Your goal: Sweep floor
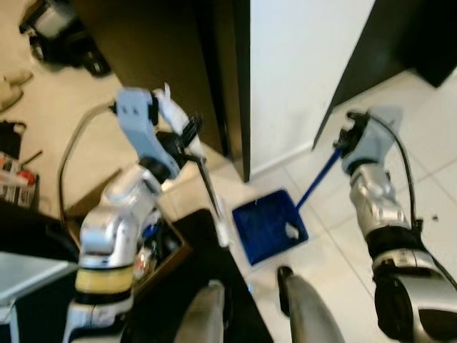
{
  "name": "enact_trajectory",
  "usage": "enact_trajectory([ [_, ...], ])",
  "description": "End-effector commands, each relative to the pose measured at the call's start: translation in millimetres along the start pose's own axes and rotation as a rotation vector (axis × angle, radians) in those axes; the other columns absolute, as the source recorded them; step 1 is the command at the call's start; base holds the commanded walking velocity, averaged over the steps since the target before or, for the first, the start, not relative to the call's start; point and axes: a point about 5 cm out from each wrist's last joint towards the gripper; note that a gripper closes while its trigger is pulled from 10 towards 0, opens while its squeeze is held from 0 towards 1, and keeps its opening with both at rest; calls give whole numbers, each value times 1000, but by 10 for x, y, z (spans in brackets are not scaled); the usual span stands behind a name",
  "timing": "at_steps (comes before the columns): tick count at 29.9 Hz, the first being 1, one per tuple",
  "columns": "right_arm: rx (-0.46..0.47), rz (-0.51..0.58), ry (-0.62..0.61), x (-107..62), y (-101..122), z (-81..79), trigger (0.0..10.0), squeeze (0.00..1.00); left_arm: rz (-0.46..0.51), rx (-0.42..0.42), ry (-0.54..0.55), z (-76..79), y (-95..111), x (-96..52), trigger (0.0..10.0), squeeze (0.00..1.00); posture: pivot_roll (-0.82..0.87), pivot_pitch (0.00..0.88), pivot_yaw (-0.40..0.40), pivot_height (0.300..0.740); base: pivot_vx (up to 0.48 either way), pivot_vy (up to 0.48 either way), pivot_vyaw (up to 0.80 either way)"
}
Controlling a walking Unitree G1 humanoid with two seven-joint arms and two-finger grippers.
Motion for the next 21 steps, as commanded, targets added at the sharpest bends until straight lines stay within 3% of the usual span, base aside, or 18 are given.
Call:
enact_trajectory([
  [1,44,37,-1,26,104,-17,10000,0,92,12,-15,4,266,-17,10000,0,69,197,76,740,0,0,0],
  [3,51,45,-1,38,132,-30,10000,0,120,54,35,-81,393,-12,10000,0,74,187,74,740,0,0,0],
  [5,78,63,13,62,218,-100,10000,0,161,107,212,-334,646,-12,10000,0,84,170,70,740,0,0,0],
  [9,114,81,12,82,314,-145,10000,0,136,130,314,-460,709,-65,10000,0,91,158,65,740,0,0,0],
  [14,156,157,-8,113,635,-206,10000,0,29,136,418,-500,649,-164,10000,0,90,142,62,740,0,0,0],
  [16,152,185,-6,115,747,-228,10000,0,31,108,430,-474,662,-179,10000,0,89,138,61,740,0,0,0],
  [21,151,188,1,108,805,-246,10000,0,104,132,395,-392,749,-186,10000,0,88,118,55,740,0,0,0],
])
Point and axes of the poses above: a point about 5 cm out from each wrist's last joint towards the gripper, its own x axis pointing out of the wrist towards the gripper, its own y axis along the axis of the wrist's last joint, z = x × y, and after that the axes turned 12 degrees about x, right-handed
